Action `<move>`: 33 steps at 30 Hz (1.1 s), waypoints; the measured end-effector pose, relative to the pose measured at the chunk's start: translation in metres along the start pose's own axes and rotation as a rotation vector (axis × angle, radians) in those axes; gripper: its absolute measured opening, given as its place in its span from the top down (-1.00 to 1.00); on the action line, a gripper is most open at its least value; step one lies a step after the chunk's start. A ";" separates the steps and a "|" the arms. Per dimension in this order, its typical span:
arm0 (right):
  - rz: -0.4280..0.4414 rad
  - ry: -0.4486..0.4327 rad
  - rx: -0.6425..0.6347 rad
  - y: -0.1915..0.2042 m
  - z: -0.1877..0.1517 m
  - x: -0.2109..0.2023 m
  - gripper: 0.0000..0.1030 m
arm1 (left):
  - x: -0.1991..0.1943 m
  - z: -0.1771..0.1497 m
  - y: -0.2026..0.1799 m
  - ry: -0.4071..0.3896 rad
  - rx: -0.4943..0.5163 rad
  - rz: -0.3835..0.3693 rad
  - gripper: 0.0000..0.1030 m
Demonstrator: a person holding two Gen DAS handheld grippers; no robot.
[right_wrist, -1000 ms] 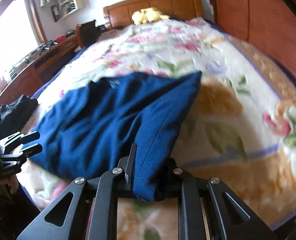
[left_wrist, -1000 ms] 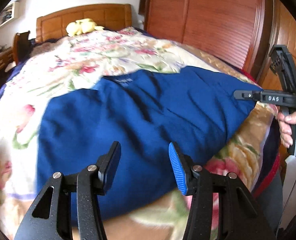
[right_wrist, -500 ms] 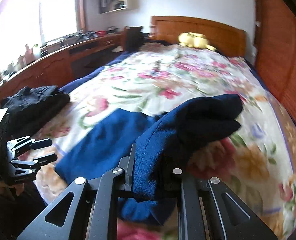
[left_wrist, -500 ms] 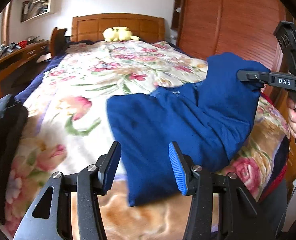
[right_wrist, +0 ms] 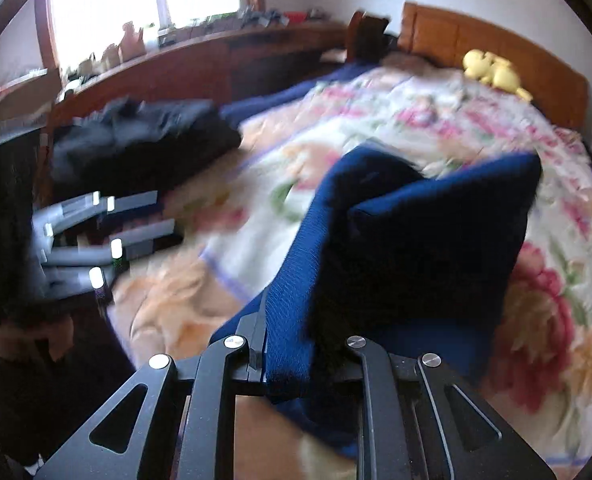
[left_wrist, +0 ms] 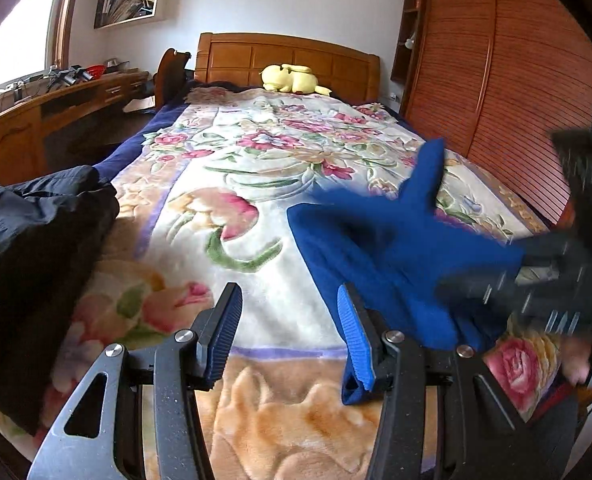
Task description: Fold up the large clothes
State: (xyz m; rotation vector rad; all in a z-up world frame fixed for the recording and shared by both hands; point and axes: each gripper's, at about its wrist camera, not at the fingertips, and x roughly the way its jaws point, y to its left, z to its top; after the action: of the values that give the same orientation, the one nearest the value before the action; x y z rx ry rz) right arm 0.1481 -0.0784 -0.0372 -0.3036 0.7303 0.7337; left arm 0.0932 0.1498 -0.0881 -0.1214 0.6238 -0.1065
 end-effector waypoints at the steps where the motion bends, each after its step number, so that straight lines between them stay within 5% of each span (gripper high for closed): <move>1: 0.008 0.018 0.006 0.000 -0.006 0.007 0.56 | 0.000 0.000 0.002 0.001 -0.001 0.000 0.01; 8: 0.004 0.010 0.057 -0.004 0.004 0.002 0.09 | 0.002 0.000 0.001 0.007 0.011 0.000 0.01; 15: -0.057 -0.073 0.020 -0.008 -0.006 -0.041 0.06 | -0.007 0.002 -0.010 -0.023 0.026 -0.028 0.01; 21: -0.121 -0.080 0.041 -0.013 -0.039 -0.054 0.06 | -0.021 0.004 -0.029 -0.063 0.047 -0.122 0.01; 33: -0.228 0.018 0.111 -0.022 -0.061 -0.035 0.06 | 0.000 -0.014 -0.071 0.042 0.138 -0.201 0.01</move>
State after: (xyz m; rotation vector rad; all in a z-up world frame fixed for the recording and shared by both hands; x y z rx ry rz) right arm 0.1156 -0.1415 -0.0564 -0.2870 0.7364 0.4735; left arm 0.0801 0.0783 -0.0890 -0.0486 0.6436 -0.3467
